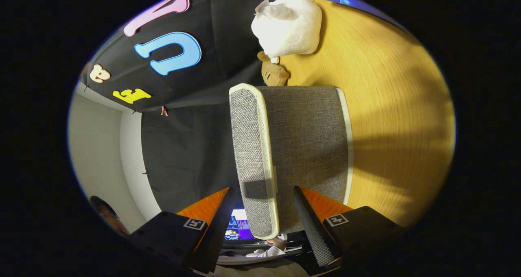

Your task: Open the storage box then place both shoes into the box .Put the left shoe in first, then the right shoe, with the right side of both shoes facing outward in a uniform manner.

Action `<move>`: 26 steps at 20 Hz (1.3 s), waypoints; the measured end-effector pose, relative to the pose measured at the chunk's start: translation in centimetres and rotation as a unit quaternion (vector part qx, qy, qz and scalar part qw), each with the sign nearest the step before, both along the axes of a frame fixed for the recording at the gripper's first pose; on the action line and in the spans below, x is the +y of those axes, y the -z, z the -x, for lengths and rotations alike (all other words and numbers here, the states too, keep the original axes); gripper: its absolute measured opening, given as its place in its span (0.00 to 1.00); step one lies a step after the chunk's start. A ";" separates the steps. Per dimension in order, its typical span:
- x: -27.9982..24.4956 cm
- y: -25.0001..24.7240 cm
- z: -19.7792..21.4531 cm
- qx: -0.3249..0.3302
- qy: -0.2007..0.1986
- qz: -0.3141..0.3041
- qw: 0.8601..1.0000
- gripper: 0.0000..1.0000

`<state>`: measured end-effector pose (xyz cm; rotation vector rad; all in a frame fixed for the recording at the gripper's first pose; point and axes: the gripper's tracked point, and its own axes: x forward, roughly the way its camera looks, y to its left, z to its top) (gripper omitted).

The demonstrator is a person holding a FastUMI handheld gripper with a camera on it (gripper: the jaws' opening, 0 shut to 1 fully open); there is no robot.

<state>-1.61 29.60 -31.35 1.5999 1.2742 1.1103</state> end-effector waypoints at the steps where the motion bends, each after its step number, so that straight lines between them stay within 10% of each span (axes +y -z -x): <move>1: 0.1 -0.5 0.1 0.002 -0.001 -0.010 1.000 0.90; 4: 0.3 -1.0 0.1 0.005 -0.001 -0.026 1.000 0.70; 9: -1.0 -3.0 1.1 -0.025 -0.014 -0.042 0.999 0.05; 26: 5.8 -20.9 -1.6 -0.169 0.033 -0.025 0.985 0.06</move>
